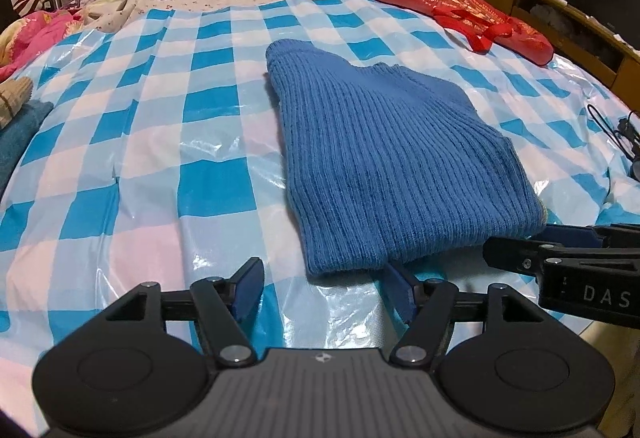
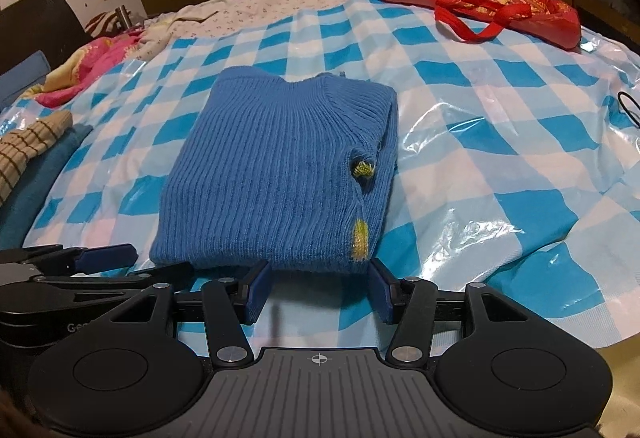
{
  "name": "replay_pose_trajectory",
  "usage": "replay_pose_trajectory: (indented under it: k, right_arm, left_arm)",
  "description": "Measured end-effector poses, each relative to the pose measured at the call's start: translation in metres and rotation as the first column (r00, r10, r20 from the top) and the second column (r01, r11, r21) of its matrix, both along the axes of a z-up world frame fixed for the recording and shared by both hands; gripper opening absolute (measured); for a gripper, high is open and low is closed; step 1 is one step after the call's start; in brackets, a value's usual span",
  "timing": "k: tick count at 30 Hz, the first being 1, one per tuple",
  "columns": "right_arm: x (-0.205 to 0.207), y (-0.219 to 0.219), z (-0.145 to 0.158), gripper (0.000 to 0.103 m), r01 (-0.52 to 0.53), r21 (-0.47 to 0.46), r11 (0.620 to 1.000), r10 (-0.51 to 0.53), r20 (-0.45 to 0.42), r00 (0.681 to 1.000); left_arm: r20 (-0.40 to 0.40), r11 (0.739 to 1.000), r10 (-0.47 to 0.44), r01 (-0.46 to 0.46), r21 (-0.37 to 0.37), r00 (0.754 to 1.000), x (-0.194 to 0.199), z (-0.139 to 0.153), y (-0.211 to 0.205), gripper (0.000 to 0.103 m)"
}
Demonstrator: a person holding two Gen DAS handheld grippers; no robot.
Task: Fold small clothes
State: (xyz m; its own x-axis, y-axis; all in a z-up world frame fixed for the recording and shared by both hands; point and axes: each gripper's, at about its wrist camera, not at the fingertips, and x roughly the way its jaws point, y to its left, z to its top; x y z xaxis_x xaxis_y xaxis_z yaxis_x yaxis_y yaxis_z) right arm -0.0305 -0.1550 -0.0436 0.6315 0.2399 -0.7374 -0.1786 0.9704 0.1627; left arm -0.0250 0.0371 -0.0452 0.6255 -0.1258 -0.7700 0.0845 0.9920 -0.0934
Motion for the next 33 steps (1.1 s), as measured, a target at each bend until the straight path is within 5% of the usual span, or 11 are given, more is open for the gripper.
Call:
replay_pose_trajectory:
  k: [33]
  right_arm:
    - [-0.017,0.007,0.002,0.057,0.004,-0.024,1.0,-0.004,0.034,0.999]
  left_arm:
    - [-0.025,1.0,0.006,-0.006,0.002,1.0,-0.008,-0.004,0.0,0.096]
